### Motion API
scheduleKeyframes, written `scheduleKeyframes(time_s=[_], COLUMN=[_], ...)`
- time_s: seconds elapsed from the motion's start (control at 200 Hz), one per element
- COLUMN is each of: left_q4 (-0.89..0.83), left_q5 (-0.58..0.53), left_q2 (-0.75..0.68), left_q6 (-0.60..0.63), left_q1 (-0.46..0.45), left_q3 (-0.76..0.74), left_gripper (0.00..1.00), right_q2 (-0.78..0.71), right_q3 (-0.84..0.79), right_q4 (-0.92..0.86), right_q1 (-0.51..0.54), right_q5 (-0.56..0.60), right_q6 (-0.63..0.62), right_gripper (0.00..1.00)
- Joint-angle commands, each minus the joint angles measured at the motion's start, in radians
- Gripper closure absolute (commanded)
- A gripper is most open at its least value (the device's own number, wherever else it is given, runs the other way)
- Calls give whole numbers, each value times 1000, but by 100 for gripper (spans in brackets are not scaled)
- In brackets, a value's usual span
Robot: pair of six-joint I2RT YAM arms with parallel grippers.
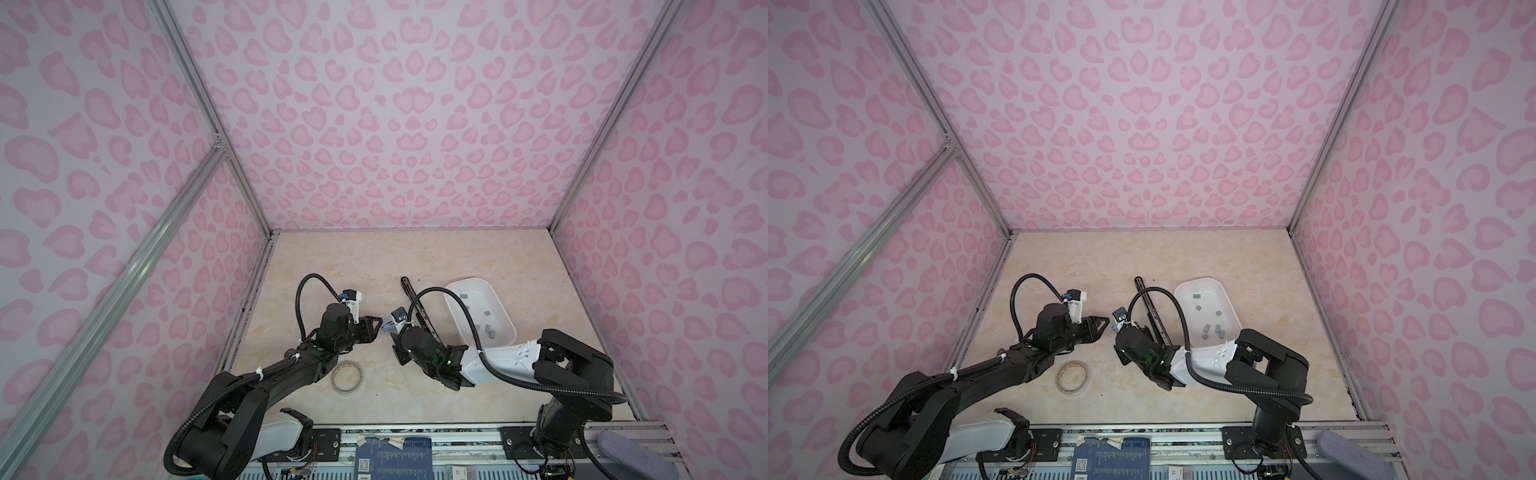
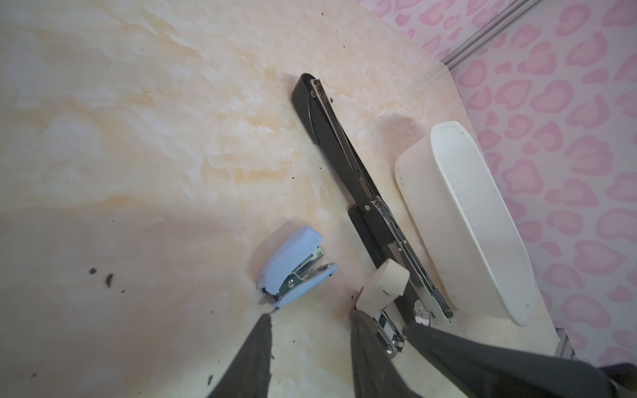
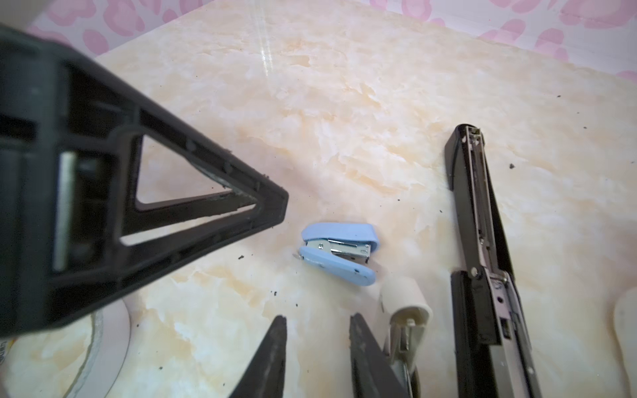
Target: Load the staples into the stapler
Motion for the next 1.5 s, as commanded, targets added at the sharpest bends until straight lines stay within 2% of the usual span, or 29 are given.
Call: scheduleKeyframes(time_s=[0.0,0.145,0.295,0.5,0.77,1.085,1.5], left_q4=[0,-25,-47,-54,-39,-46,-50], left_q5=[-91,-199,-254,-247,-215,-223,-231], left_q2=[-61,-175,-223,-179,-99,-147,-162], left_q6=[-3,18,50,65,58,62,64], left_q1=[0,1,2,2,2,2,2], left_q3=[-20,-47,-39,-1,30,12,8], left_gripper=[59,53,48,48,49,50,49], right_q2=[50,126,224,248,240,246,261], right_q3=[88,178,263,268,234,305,275], right_q4=[-103,-168,-230,-255,-228,-277,-262], right_q1=[-12,-22,-47,-48,-49,-72,-74], right_q5=[-2,74,71,114,115,142,102], right_q6=[33,93,131,146,149,130,156], right_gripper=[71,72,80,81,82,81,83])
